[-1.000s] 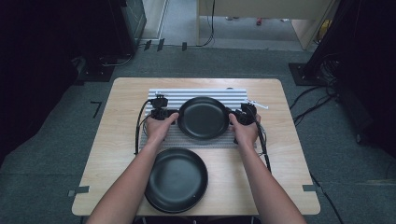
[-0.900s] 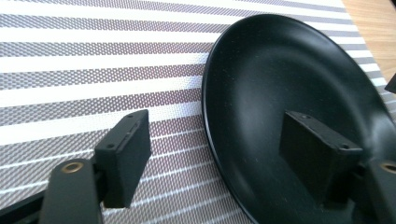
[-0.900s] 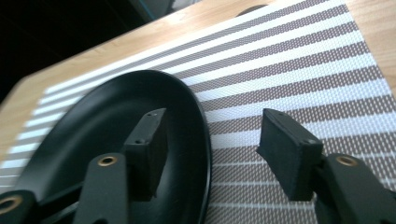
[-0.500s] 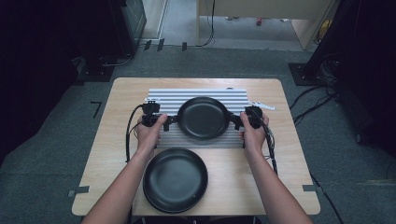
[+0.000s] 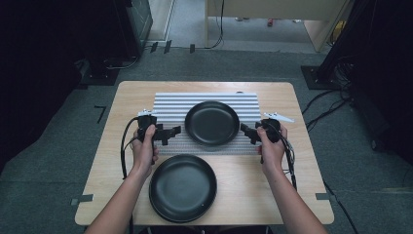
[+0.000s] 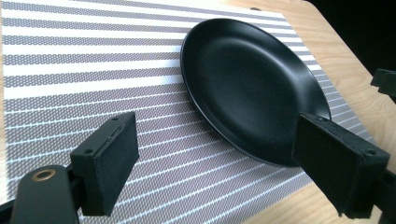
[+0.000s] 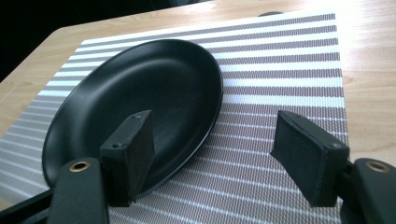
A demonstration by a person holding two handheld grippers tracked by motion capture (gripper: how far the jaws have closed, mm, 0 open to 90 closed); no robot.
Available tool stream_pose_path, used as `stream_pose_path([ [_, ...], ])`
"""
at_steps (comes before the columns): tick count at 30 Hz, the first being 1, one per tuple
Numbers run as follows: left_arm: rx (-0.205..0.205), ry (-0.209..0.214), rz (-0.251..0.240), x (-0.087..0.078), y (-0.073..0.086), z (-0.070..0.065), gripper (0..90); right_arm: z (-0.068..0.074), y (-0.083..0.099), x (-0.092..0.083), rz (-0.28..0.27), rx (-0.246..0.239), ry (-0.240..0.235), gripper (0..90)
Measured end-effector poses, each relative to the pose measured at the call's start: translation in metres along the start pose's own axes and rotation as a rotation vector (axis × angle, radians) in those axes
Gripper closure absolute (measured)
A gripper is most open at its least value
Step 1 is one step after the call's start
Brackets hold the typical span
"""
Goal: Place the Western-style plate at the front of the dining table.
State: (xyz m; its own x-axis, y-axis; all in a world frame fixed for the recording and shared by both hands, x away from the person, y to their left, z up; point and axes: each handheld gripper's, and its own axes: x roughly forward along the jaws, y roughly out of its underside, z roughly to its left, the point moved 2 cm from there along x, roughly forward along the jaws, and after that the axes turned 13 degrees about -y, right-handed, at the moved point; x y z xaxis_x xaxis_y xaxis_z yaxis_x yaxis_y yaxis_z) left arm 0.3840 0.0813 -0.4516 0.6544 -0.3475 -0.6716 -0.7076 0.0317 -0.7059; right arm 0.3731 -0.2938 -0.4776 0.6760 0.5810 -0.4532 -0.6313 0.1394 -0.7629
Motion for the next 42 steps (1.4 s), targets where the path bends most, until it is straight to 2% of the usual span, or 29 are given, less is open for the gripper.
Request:
stream_pose_path([
  [5,-0.004,-0.008,-0.027,-0.013,0.008,0.006,14.5,0.003,0.005,-0.014,0.004,-0.041,-0.002,28.2],
  [8,0.003,-0.017,-0.027,-0.018,0.013,0.009,14.5,0.002,0.007,-0.018,0.008,-0.047,0.0,28.1],
  [12,-0.008,-0.019,-0.033,-0.026,0.022,0.016,14.5,0.001,0.012,-0.03,0.005,-0.053,0.004,27.9],
  [19,-0.004,-0.025,-0.038,-0.041,0.041,0.024,13.9,0.003,0.023,-0.049,0.01,-0.088,0.005,26.9],
  [25,-0.004,-0.033,-0.043,-0.05,0.051,0.029,13.9,0.002,0.03,-0.06,0.011,-0.095,0.001,26.4],
  [33,-0.028,-0.04,-0.047,-0.063,0.068,0.037,13.7,-0.001,0.041,-0.08,0.01,-0.084,-0.003,25.9],
  [42,-0.031,-0.058,-0.048,-0.074,0.088,0.043,13.7,-0.011,0.057,-0.102,0.002,-0.077,0.025,25.8],
])
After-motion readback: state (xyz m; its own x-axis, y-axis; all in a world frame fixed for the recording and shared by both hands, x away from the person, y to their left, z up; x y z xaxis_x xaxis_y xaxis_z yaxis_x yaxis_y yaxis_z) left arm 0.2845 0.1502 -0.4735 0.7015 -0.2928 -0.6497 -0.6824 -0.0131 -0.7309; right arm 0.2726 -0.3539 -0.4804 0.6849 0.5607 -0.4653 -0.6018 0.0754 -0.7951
